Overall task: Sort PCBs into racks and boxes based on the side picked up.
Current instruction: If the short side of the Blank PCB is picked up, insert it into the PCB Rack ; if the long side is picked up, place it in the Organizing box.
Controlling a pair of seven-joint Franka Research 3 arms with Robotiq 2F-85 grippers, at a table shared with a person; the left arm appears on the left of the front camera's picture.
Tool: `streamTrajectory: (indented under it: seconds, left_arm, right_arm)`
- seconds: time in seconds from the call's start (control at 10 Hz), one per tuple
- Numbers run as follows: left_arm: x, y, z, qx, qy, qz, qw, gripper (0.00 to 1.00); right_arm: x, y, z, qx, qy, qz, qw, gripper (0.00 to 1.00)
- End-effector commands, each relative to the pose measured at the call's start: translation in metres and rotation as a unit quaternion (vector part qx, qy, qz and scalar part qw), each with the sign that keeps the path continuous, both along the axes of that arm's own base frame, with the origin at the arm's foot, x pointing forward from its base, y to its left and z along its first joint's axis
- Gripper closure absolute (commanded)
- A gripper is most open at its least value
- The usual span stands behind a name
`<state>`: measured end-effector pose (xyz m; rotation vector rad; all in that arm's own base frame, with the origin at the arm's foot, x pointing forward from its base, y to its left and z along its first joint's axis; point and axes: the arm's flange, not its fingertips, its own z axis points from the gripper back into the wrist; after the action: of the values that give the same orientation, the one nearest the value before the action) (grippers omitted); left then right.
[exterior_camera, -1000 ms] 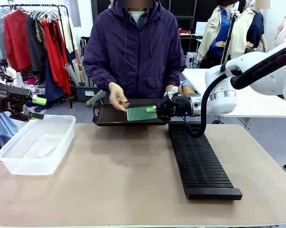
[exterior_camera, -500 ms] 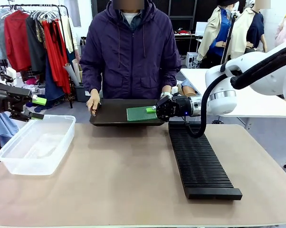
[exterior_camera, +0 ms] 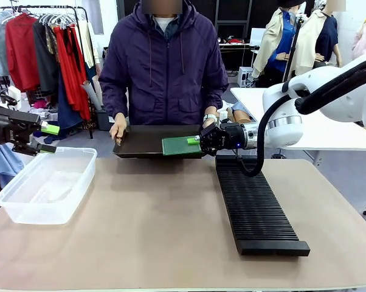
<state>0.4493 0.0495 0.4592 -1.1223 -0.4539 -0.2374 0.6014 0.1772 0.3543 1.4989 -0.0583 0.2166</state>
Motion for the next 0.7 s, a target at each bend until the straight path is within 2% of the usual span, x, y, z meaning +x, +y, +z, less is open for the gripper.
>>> streamTrajectory:
  seconds: [0.0, 0.6]
  left_arm:
    - [-0.0003, 0.001, 0.0013, 0.0, 0.0, 0.001, 1.0, 0.0]
    - [-0.0003, 0.001, 0.0013, 0.0, 0.0, 0.001, 1.0, 0.0]
  right_arm:
    - [-0.0003, 0.0017, 0.0002, 0.006, 0.0, -0.003, 1.0, 1.0]
    - [-0.0003, 0.0017, 0.0002, 0.006, 0.0, -0.003, 1.0, 1.0]
